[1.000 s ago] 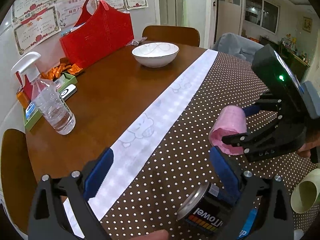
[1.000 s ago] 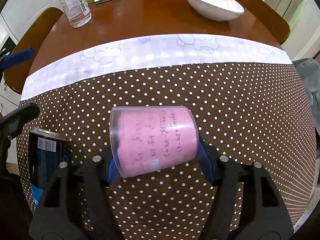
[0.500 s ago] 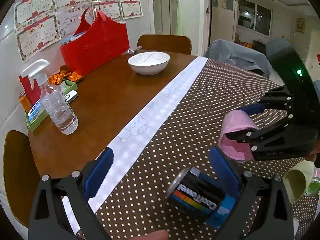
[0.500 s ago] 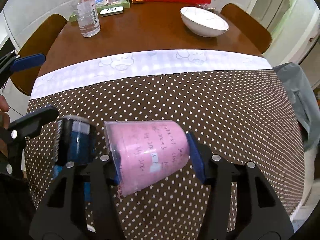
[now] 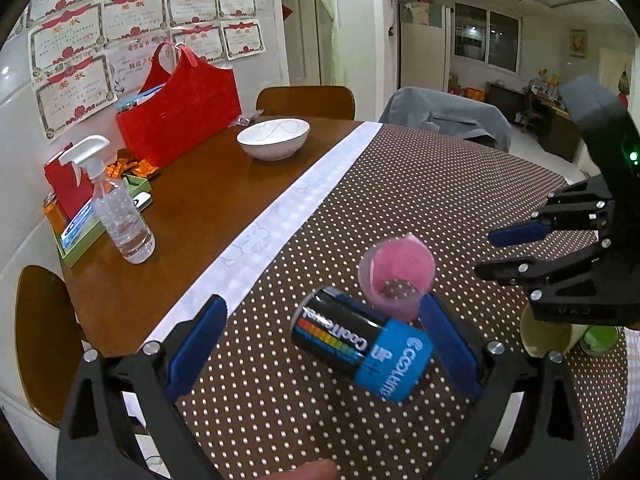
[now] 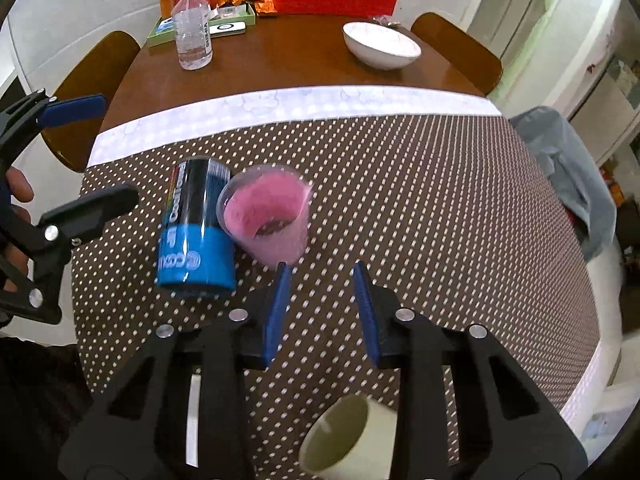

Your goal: Flip cup upside down

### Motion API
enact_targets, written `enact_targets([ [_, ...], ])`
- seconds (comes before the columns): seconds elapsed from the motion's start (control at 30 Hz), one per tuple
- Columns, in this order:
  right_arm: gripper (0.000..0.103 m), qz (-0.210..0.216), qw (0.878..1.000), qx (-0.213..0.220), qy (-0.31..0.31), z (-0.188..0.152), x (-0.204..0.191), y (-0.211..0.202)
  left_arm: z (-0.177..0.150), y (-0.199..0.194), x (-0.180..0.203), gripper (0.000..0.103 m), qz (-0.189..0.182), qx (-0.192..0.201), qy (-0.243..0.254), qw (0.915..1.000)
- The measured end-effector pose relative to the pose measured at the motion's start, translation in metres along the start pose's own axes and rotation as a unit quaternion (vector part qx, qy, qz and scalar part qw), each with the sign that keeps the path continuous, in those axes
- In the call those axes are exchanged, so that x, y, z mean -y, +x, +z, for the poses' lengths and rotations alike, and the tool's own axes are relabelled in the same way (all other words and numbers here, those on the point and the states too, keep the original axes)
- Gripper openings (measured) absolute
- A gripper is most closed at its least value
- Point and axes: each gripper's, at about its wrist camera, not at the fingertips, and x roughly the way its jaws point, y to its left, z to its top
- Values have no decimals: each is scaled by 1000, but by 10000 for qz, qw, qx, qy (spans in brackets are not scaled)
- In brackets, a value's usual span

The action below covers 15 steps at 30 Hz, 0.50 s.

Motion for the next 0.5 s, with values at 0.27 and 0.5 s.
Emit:
enact_targets([
  [0.27,33,293,9995,-32,109,18,-4,18,-5,1,-12,95,144,-92,-110,9998],
  [0.5,33,299,9970,-576,427,34,3,54,-3,14,-22,95,162,-197,-154,9996],
])
